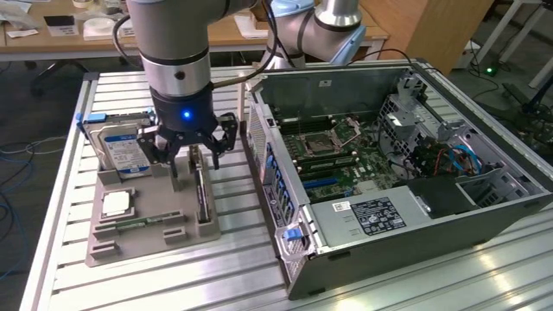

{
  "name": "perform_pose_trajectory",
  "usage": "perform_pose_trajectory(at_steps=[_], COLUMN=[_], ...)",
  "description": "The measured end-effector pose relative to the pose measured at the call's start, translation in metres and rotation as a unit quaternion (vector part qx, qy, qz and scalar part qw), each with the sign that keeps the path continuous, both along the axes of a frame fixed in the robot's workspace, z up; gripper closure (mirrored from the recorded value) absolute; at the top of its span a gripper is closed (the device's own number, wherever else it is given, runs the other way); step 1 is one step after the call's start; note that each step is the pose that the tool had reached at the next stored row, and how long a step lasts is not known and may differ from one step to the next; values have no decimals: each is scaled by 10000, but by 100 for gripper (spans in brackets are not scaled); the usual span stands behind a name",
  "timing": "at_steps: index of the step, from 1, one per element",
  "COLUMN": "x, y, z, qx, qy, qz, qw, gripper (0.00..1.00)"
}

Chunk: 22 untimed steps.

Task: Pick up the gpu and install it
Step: 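Pick up the gpu and move the gpu toward the slot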

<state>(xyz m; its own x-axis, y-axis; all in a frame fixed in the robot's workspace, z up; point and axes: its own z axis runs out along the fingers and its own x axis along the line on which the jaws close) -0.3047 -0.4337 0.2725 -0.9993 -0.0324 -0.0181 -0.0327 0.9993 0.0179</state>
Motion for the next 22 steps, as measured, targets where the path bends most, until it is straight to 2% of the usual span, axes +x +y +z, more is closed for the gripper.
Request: perform_pose_trajectory(at_steps=[5,22], x=[2,4], y=[36,40], z=[-91,-400], qx=[-1,-3], qy=[0,-1], qz=[0,-18], qw=[10000,10000], gripper=[28,28])
